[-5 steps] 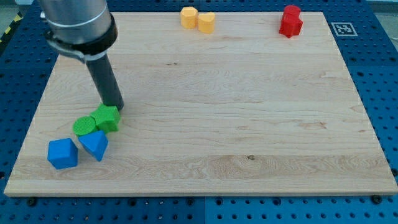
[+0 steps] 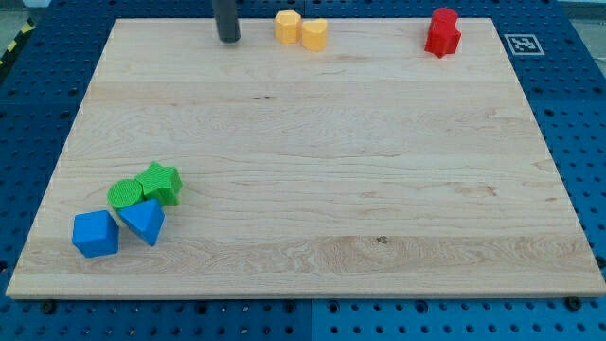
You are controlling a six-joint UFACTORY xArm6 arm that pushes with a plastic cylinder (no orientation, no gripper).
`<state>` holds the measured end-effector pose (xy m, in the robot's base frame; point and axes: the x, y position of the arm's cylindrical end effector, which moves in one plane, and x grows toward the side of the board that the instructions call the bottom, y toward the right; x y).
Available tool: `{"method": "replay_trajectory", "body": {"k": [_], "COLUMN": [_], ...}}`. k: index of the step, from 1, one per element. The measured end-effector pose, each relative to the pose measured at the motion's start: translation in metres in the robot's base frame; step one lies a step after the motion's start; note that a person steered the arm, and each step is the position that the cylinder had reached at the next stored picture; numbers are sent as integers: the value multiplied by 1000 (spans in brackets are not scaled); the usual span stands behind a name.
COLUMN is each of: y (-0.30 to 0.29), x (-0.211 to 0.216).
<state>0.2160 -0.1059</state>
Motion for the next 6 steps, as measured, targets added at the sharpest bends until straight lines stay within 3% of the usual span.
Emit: {"method": "replay_trajectory", "body": {"k": [4, 6], "y": [23, 81], "x": [-23, -22]}}
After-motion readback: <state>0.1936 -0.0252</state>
